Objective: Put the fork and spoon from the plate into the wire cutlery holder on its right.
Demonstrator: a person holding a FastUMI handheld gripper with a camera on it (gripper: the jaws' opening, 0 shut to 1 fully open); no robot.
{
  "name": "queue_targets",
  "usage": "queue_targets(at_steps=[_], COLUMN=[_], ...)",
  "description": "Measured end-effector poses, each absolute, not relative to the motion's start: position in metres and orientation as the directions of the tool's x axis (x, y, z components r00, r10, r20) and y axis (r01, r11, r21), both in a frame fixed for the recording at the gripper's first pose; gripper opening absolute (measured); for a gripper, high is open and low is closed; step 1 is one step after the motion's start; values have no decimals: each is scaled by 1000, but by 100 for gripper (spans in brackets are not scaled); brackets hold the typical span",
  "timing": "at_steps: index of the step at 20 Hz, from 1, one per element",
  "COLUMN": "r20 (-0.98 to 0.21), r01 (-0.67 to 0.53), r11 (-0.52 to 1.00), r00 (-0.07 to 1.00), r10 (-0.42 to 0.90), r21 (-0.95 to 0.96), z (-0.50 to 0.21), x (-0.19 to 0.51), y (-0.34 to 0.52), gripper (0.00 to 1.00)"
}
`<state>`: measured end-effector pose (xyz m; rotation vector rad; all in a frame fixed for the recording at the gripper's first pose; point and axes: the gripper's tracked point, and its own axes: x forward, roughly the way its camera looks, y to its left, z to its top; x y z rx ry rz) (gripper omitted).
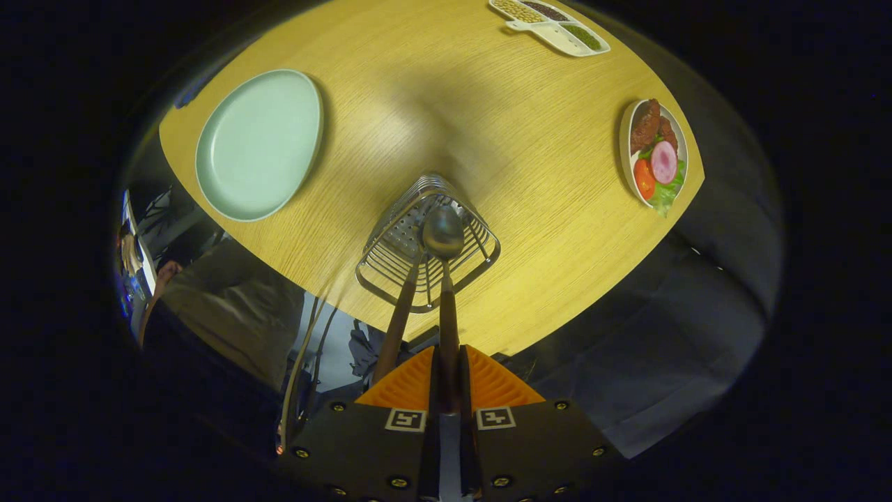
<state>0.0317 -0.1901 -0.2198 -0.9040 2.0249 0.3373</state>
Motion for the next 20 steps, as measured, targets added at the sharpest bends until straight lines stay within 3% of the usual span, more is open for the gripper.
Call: queue_targets(at_steps=[8,9,11,14,16,20], r20=[-872,-886,-920,-975,-975,-782], r01=[-605,-585,-547,-473,-404,-238], r11=[785,800,825,862,896,962], r00=[-303,-289,-236,-29,190,622], r10=[-383,-362,-314,-220,-115,45], r21=[-134,-136,-142,-180,-185,-133], z=[-207,-204,-192,-163,-138,-69], x=[35,35,37,46,53,49], y=[-190,-189,-188,-174,-152,-102], gripper=[14,22,22,22,22,22])
